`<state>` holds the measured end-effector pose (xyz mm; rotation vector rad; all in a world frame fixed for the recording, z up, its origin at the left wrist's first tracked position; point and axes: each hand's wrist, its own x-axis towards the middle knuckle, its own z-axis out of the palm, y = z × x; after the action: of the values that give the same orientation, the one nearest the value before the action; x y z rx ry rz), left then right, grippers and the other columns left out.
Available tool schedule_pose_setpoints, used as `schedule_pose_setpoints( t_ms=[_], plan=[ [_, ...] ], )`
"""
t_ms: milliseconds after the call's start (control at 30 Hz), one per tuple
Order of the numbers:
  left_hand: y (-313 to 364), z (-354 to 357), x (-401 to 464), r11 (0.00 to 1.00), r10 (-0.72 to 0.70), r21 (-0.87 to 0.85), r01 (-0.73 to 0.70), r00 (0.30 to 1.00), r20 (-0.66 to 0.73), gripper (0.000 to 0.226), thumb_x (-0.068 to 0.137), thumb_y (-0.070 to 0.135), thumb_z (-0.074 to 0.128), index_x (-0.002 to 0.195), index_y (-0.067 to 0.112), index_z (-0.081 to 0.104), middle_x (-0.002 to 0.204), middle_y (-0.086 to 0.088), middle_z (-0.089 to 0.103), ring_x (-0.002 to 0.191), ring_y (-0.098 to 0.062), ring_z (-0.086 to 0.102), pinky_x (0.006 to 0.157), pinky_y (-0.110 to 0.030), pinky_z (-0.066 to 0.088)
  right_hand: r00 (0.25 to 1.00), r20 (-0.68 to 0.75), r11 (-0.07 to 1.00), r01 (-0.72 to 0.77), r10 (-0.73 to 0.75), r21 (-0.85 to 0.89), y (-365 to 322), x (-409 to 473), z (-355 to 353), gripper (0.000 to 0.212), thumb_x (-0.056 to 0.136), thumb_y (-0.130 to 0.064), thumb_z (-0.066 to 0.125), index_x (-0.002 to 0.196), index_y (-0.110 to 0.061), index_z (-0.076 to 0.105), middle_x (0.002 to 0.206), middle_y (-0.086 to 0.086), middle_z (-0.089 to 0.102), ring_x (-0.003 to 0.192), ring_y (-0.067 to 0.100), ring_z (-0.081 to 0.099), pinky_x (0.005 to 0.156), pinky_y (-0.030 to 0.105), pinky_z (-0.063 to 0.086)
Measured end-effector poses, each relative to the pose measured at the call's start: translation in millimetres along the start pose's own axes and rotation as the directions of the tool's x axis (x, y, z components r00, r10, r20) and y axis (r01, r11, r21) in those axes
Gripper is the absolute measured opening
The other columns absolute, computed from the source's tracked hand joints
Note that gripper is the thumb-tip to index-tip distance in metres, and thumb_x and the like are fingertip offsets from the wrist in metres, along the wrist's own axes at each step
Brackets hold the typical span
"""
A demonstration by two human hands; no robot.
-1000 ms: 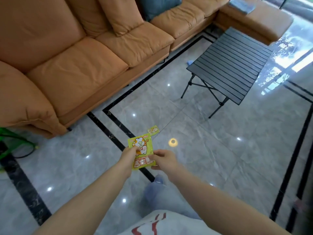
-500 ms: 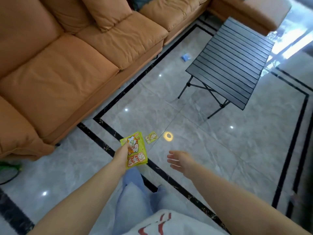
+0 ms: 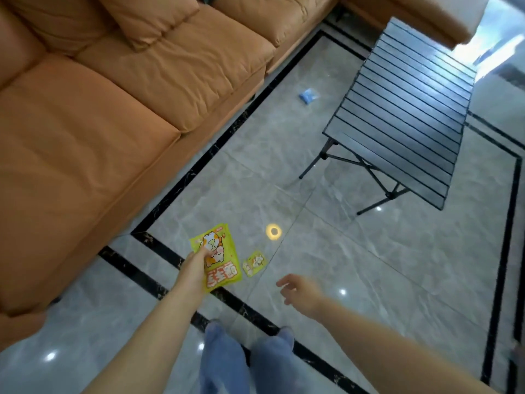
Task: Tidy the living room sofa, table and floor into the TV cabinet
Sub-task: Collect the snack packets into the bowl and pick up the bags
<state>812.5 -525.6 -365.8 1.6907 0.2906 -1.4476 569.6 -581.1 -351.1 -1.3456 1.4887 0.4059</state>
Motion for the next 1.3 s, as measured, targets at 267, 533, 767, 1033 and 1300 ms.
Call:
schedule_pose_setpoints(
  t_ms=[267,533,767,1033,1300],
  plan=[
    [-69,29,201,0.989,0.098,0.108,-0.099,0.995,0.022,0.018,0.09,0.021,0.058,0.107,0.024,0.061,0.103,-0.004,0.072,0.092,-0.027,0.07,0.086,-0.047,0.057,0.999,-0.044,0.917,-0.011,-0.008,-0.398,75,215,40,0.059,0.091,-0.02,0.057,0.147,-0.025,0.038,0.14,0.004,0.05,0.121,0.021,0.054,0.097,0.026,0.042],
    [-172,15,381,0.984,0.101,0.154,-0.093,0.994,-0.042,0.014,0.095,0.019,0.057,0.109,0.022,0.058,0.099,-0.001,0.07,0.083,-0.018,0.067,0.061,-0.026,0.048,0.991,0.038,0.866,0.127,-0.125,-0.483,152,411,134,0.076,0.089,-0.013,0.059,0.155,-0.024,0.023,0.154,0.007,0.032,0.128,0.026,0.051,0.104,0.03,0.042],
    [-248,16,484,0.971,-0.192,-0.153,0.182,0.98,-0.055,0.028,0.088,0.013,0.059,0.115,0.014,0.064,0.088,-0.006,0.073,0.069,-0.024,0.068,0.058,-0.03,0.057,0.915,0.072,0.622,0.325,-0.396,-0.712,175,536,179,0.075,0.094,0.004,0.042,0.158,-0.024,0.015,0.166,-0.003,0.0,0.152,0.022,0.01,0.121,0.033,0.016],
    [-263,29,520,0.982,-0.173,-0.109,0.157,0.973,-0.151,0.028,0.087,0.013,0.061,0.115,0.012,0.065,0.09,-0.005,0.073,0.074,-0.025,0.069,0.077,-0.044,0.057,0.814,-0.042,0.524,0.333,-0.58,-0.784,203,569,188,0.033,0.072,-0.019,0.078,0.103,-0.018,0.066,0.107,0.006,0.061,0.099,0.033,0.064,0.077,0.038,0.049],
    [-185,43,426,0.987,0.137,0.097,-0.13,0.988,-0.064,0.016,0.092,0.019,0.054,0.106,0.022,0.063,0.098,-0.003,0.074,0.086,-0.024,0.072,0.072,-0.037,0.057,0.964,-0.262,0.547,0.195,0.047,0.814,131,469,156,0.028,0.085,-0.012,0.075,0.112,-0.012,0.069,0.101,0.005,0.076,0.095,0.024,0.073,0.085,0.041,0.059]
  ],
)
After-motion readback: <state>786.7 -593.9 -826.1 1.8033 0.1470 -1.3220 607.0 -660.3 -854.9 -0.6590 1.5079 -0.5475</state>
